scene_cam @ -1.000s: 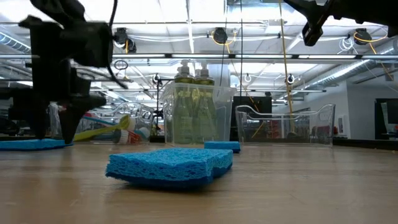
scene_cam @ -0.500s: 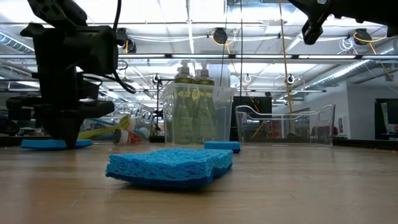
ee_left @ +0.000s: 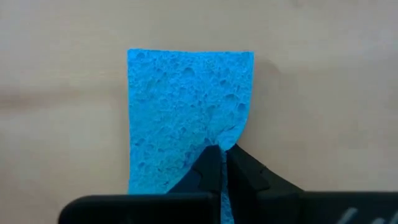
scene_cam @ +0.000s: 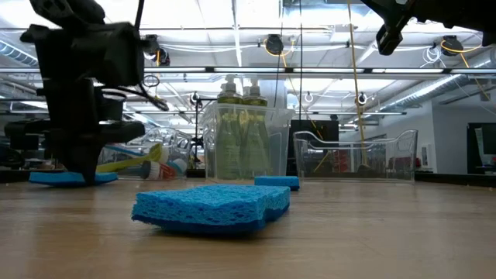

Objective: Pick & Place Kitchen Sink Supplies
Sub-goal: Put the blue sponge into the right transparent bin

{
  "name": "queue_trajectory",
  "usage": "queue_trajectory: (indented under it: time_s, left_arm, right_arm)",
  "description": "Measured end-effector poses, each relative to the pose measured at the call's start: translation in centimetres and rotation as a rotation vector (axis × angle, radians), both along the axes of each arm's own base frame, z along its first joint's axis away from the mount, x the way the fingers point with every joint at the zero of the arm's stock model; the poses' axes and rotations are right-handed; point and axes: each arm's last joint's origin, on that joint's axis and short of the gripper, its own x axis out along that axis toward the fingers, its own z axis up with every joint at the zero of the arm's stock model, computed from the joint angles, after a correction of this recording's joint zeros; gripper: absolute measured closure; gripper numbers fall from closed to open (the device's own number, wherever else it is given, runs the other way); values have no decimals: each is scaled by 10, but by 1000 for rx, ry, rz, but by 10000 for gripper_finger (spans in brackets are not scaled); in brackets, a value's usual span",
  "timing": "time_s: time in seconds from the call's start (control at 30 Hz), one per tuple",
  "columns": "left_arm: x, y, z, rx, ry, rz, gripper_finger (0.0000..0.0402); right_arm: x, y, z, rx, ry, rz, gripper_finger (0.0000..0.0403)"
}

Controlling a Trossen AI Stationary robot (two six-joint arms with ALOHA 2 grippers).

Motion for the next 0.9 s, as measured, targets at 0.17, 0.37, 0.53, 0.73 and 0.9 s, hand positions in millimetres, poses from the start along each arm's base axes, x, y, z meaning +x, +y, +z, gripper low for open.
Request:
queue_trajectory:
  time_s: [0.17, 0.37, 0.53, 0.73, 0.9]
  left_arm:
    - [19, -16, 18, -125, -56, -50, 397]
    - [41, -33, 46, -137, -153, -163, 397]
    - [64, -50, 77, -137, -311, -341, 398]
    - [98, -66, 127, -92, -626, -557, 398]
    - [118, -66, 167, 28, -831, -688, 398]
  right_arm:
    - [0, 0, 0, 0, 0, 0, 259]
    - [0, 0, 1, 1, -13, 0, 259]
    - [-1, 0, 2, 3, -23, 0, 259]
    - [-1, 0, 2, -16, -24, -5, 259]
    - [0, 1, 1, -58, -12, 10, 259]
